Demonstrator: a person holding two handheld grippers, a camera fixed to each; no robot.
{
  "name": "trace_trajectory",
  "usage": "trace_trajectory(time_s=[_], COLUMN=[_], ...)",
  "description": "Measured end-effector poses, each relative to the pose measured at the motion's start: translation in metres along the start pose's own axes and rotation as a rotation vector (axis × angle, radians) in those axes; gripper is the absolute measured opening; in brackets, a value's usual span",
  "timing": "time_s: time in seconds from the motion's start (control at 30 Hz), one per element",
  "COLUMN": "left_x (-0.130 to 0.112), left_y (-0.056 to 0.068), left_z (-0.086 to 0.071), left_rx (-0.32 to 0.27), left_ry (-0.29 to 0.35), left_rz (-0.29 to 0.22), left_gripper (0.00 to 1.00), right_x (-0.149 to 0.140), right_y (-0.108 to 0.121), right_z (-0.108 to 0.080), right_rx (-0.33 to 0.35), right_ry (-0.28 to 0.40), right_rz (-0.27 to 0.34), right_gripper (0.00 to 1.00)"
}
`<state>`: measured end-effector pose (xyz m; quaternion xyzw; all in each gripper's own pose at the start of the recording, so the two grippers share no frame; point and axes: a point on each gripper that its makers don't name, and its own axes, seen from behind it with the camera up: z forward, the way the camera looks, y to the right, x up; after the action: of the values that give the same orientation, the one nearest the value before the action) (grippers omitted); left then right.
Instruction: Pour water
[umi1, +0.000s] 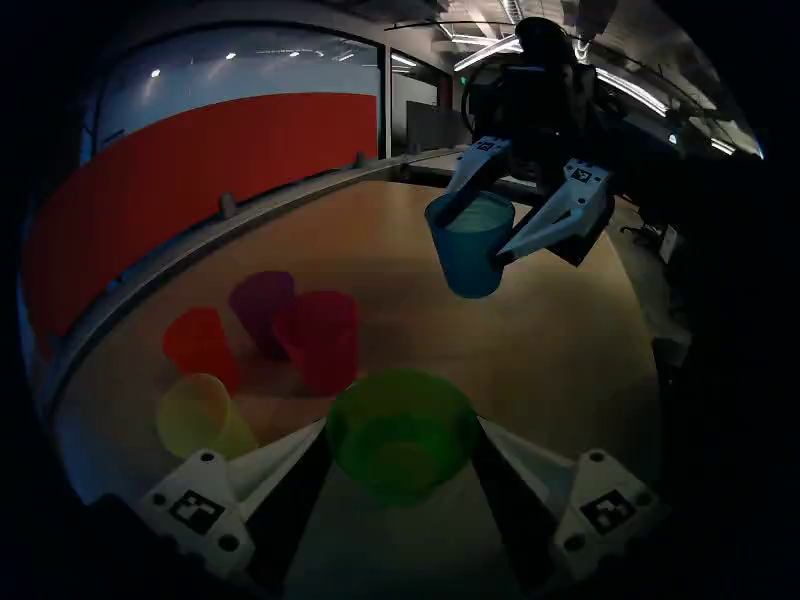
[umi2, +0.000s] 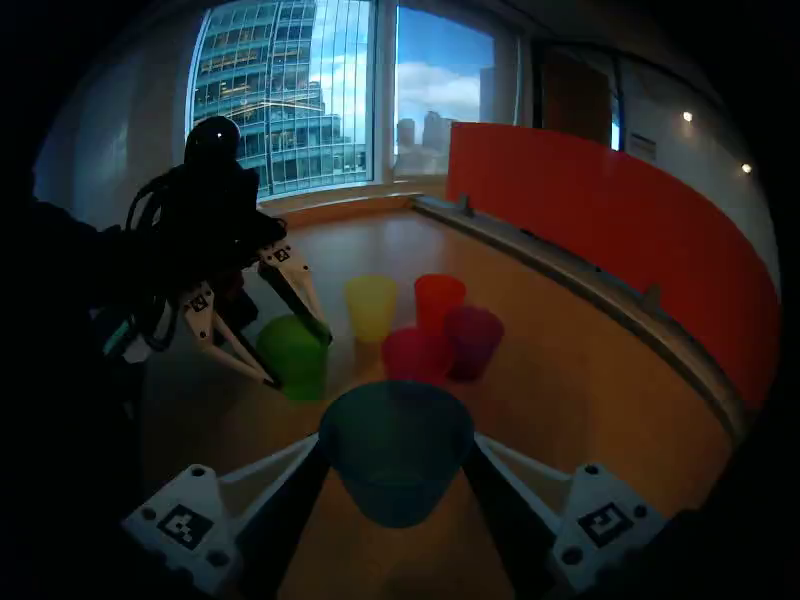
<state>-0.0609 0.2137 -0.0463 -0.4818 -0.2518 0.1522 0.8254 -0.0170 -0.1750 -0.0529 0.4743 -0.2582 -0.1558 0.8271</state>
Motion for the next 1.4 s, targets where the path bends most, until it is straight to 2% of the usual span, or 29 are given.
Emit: trace_trajectory(time_s=[0.5,1.3,1.4], left_x=[-0.011,-0.022,-0.023], left_y=[0.0,0.002,0.003], left_z=[0.008,0.008,0.008], left_rx=[-0.01,-0.019,-0.022], left_ry=[-0.03,-0.043,-0.053], left_rz=[0.0,-0.011,-0.015], left_gripper=[0.88,0.88,0.91], right_x=[-0.023,-0.032,-0.032], right_y=[-0.003,-0.008,-0.009], right_z=[0.008,0.015,0.016], right_rx=[0.007,0.015,0.015], right_ry=[-0.038,-0.052,-0.051], right_rz=[0.004,0.003,0.003], right_gripper=[0.91,0.91,0.91])
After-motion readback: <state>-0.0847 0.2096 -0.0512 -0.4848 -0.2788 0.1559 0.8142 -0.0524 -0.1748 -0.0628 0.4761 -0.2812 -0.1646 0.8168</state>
